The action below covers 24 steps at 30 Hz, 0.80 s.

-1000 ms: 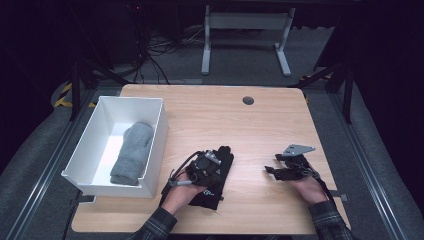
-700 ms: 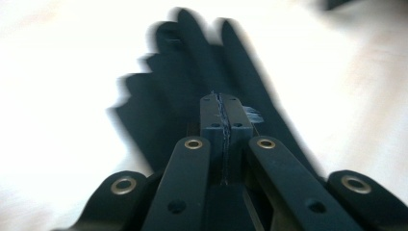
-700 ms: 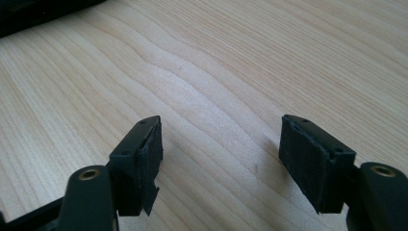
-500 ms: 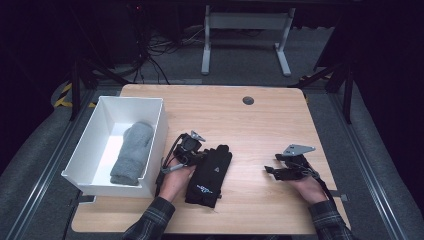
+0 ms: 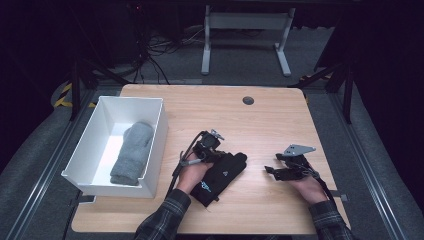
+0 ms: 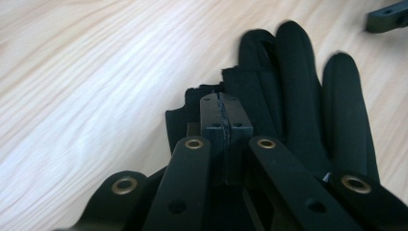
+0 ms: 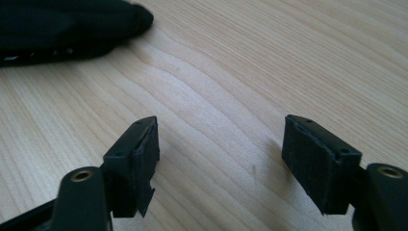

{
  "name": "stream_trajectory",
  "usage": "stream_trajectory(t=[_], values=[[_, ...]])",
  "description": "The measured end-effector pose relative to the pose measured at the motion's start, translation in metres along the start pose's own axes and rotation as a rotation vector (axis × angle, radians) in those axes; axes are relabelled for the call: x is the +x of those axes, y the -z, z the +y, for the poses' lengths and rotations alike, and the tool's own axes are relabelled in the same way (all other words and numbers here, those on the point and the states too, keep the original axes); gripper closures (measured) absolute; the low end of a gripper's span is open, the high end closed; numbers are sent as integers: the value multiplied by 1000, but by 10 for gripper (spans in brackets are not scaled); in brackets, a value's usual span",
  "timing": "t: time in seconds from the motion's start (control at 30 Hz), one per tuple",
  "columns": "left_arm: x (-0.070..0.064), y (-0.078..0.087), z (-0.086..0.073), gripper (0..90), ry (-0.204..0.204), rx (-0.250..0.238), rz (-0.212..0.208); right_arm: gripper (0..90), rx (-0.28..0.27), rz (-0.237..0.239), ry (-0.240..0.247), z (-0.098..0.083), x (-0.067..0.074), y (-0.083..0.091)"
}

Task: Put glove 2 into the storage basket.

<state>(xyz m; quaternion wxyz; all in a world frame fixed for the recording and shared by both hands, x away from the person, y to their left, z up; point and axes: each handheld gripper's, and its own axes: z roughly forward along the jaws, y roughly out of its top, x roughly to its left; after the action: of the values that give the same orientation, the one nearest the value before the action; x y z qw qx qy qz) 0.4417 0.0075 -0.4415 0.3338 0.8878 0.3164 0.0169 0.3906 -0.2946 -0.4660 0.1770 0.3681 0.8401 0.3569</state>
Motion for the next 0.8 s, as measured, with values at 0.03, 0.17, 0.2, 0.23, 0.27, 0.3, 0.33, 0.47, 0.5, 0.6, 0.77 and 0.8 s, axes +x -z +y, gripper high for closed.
stream_trajectory(t=[0.03,0.17,0.2,0.23,0.27,0.3,0.33,0.47,0.5,0.6,0.77,0.8], values=[[-6,-4,3,900,-11,-2,-19,277,-3,0,-1,0,0,0],[-12,-2,5,886,-29,-11,-41,256,-16,-6,-7,-2,-1,0],[-13,2,5,844,-32,-15,-46,251,-20,-6,-10,-3,-1,0],[-14,4,4,844,-33,-21,-46,251,-20,-6,-10,-3,-1,0],[-16,10,3,747,-45,-22,-51,250,-20,-6,-10,-3,-1,0],[-18,15,1,747,-47,-28,-48,249,-20,-8,-10,-3,-1,-1],[-20,19,-1,703,-59,-27,-37,249,-20,-8,-10,-3,-1,-1],[-25,35,-12,499,-91,-42,-18,245,-20,-8,-12,-3,-1,-1],[-28,38,-16,428,-102,-36,-22,243,-19,-9,-12,-3,-1,-1],[-32,40,-22,349,-125,-29,-11,242,-18,-11,-12,-3,-1,-1],[-35,34,-33,250,-163,5,-8,242,-18,-11,-13,-3,-1,-1],[-35,31,-35,235,-170,13,-9,242,-18,-11,-13,-3,-1,-1]])
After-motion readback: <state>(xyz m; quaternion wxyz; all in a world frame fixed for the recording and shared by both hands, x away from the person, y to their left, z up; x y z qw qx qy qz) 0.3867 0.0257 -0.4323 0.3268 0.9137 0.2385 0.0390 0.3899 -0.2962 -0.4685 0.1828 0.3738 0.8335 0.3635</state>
